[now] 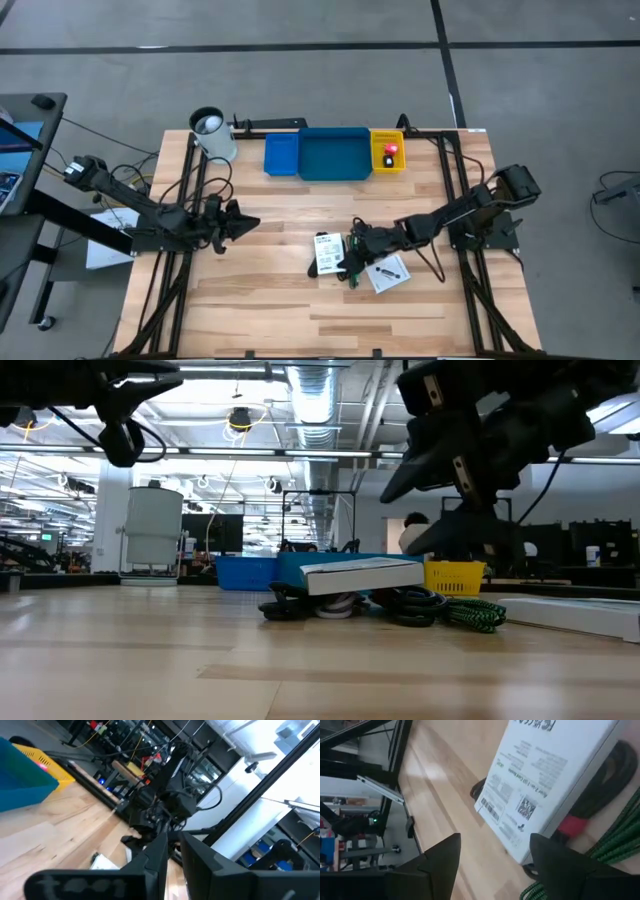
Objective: Pick and place items into bin
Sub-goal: Put the left card reader box into the blue basket
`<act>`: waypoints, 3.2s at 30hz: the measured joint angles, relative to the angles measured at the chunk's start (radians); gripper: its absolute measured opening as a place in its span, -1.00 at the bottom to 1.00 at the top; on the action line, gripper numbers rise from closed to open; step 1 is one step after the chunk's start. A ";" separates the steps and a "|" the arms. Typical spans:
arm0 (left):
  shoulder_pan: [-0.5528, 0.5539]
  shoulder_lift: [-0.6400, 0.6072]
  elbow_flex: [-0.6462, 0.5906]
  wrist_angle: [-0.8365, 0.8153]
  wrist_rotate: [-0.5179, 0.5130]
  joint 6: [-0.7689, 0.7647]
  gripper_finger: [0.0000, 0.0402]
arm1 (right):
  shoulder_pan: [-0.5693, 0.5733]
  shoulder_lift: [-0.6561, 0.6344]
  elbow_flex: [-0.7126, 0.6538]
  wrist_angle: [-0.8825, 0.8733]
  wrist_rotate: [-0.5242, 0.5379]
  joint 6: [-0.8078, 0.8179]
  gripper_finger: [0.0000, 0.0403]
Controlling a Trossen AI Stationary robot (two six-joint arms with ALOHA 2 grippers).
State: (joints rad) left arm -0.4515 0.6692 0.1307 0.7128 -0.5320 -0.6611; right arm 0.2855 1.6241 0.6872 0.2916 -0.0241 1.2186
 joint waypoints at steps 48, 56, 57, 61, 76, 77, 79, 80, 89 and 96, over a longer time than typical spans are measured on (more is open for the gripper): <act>0.000 0.306 0.000 -0.181 -0.029 -0.335 -0.79 | -0.088 0.001 0.001 -0.104 -0.002 -0.053 0.17; 0.001 0.376 0.001 -0.105 -0.024 -0.335 -0.79 | -0.092 0.001 0.001 -0.104 -0.004 -0.067 0.17; 0.001 0.383 0.001 -0.099 -0.024 -0.336 -0.79 | -0.091 0.001 0.001 -0.104 -0.004 -0.068 0.17; 0.001 0.417 0.001 -0.043 -0.024 -0.337 -0.79 | -0.091 0.001 0.001 -0.104 -0.004 -0.074 0.17; 0.005 0.723 0.110 0.021 0.109 -0.348 -0.79 | -0.091 0.001 0.001 -0.104 -0.002 -0.070 0.17; 0.008 0.751 0.120 0.021 0.123 -0.348 -0.79 | -0.091 0.001 0.001 -0.104 -0.002 -0.069 0.17; 0.018 0.810 0.141 0.020 0.170 -0.339 -0.79 | -0.091 0.001 0.001 -0.104 -0.002 -0.068 0.17; 0.025 0.838 0.152 0.020 0.203 -0.324 -0.79 | -0.091 0.001 0.001 -0.104 -0.002 -0.068 0.17; 0.103 1.036 0.319 -0.123 0.406 -0.202 -0.79 | -0.091 0.001 0.001 -0.104 -0.003 -0.048 0.17; 0.169 1.051 0.417 -0.258 0.463 -0.076 -0.79 | -0.091 0.001 0.001 -0.104 -0.004 -0.041 0.17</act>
State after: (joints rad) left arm -0.2829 1.7199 0.5476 0.4546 -0.0691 -0.7373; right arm 0.1947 1.6253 0.6880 0.1871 -0.0284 1.1774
